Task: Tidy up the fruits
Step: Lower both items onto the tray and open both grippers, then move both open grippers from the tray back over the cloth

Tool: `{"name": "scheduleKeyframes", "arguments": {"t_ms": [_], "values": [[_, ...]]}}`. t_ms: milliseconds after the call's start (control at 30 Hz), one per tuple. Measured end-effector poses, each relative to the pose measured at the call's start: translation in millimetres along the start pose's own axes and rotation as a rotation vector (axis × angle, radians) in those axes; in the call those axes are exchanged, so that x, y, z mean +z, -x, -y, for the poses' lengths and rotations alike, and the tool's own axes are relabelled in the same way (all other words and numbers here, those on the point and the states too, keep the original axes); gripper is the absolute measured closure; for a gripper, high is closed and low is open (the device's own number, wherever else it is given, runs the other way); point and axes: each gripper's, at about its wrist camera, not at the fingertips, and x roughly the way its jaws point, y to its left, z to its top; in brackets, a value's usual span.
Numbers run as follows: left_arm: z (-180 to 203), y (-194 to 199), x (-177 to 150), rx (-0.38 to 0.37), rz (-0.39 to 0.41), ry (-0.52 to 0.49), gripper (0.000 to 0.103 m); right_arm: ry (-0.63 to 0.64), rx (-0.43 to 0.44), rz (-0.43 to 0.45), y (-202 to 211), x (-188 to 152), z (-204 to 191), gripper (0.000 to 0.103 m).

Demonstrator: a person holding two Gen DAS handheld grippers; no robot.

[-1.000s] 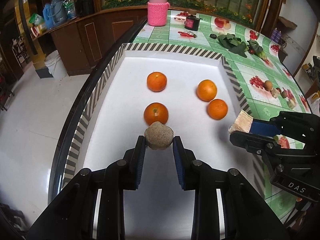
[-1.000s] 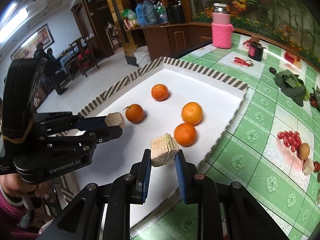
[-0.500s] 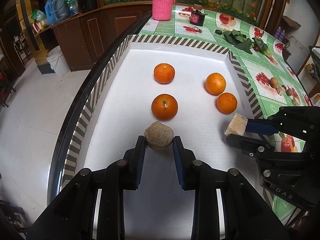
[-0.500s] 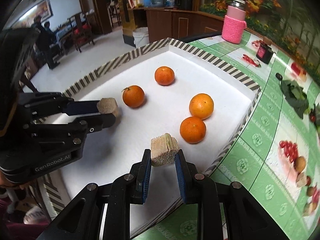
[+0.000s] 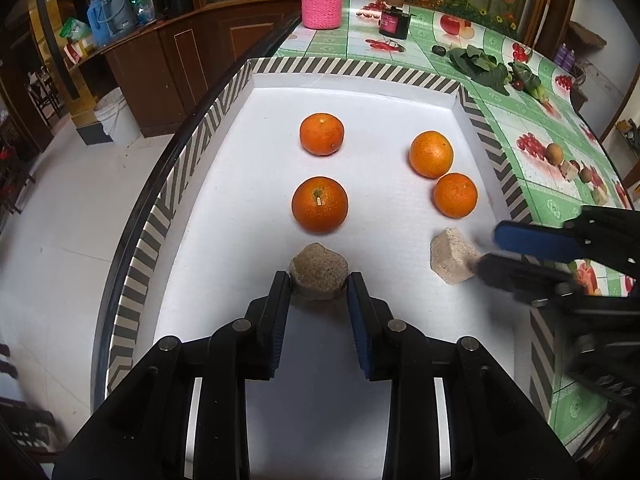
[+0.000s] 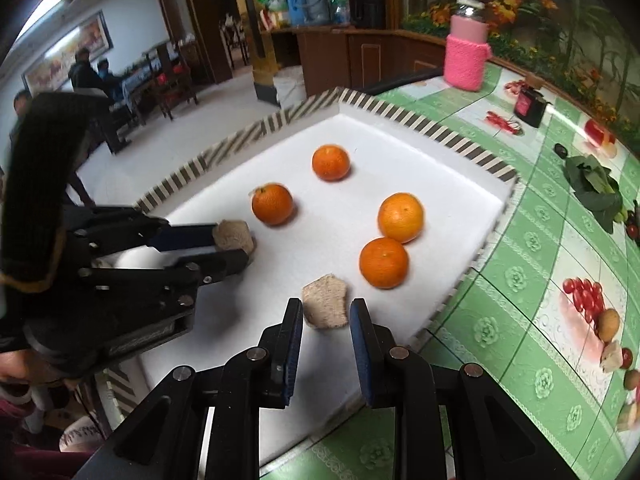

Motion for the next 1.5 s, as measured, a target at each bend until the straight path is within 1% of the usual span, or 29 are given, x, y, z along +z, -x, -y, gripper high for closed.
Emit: {"name": "scheduleKeyframes", "arguments": {"t_ms": [33,100,133,167,233,300,433,500,600,633,733,800,867,967,1100,1167,1267,1400,1500], "values": [[0.3,-0.3,0.2,0.006,0.006,-0.007,0.073,-0.029,0.022,0.025,5.3,-2.3,3.7,0.080],[1.3,-0.5,0.1,0.026,0.013,-0.018,0.066,-0.073,0.069,0.061,12.3,-5.2,9.2,0.080],[1.2,-0.5,0.1,0.026,0.018,-0.019,0.057,-0.090,0.084,0.076,15.0,-5.9,11.5,0.080],[0.5,-0.3,0.0,0.019,0.023,-0.017,0.051,-0.100,0.089,0.090,17.4,-6.7,12.8,0.080],[-0.9,1.2,0.4,0.007,0.034,-0.009,0.051,-0.112,0.098,0.112,21.6,-7.8,12.5,0.080],[-1.1,3.4,1.4,0.014,0.047,-0.012,0.051,-0.125,0.114,0.126,24.1,-8.4,13.1,0.080],[0.7,9.0,5.2,0.023,0.061,-0.015,0.051,-0.157,0.124,0.126,24.0,-10.0,19.2,0.080],[5.7,15.5,9.1,0.022,0.079,-0.020,0.051,-0.177,0.129,0.124,24.1,-12.0,25.6,0.080],[17.0,24.0,15.4,0.009,0.113,-0.030,0.051,-0.199,0.122,0.142,30.6,-18.4,37.5,0.080],[22.1,26.9,17.7,-0.001,0.125,-0.031,0.051,-0.203,0.115,0.148,33.7,-21.1,41.2,0.080],[40.4,32.9,24.1,-0.026,0.139,-0.028,0.051,-0.224,0.055,0.162,46.6,-31.6,57.7,0.080],[56.5,35.7,27.6,-0.054,0.148,-0.039,0.051,-0.246,0.053,0.165,54.7,-39.6,68.9,0.080],[74.5,36.6,30.8,-0.065,0.155,-0.054,0.051,-0.269,0.024,0.174,66.6,-49.9,82.3,0.080],[98.9,35.7,35.0,-0.104,0.149,-0.069,0.052,-0.302,-0.024,0.191,84.4,-66.0,102.5,0.080],[129.0,32.9,41.0,-0.133,0.141,-0.101,0.052,-0.349,-0.097,0.207,106.8,-87.6,130.4,0.080],[144.1,30.1,44.8,-0.150,0.129,-0.119,0.052,-0.380,-0.138,0.207,115.6,-99.2,145.0,0.080],[159.8,25.8,50.0,-0.168,0.115,-0.140,0.052,-0.424,-0.177,0.196,124.1,-115.8,166.2,0.080],[176.7,15.9,57.8,-0.188,0.090,-0.160,0.052,-0.456,-0.192,0.173,123.3,-125.1,189.3,0.080],[185.3,4.0,64.4,-0.196,0.056,-0.160,0.052,-0.456,-0.175,0.148,111.7,-120.8,201.6,0.080]]}}
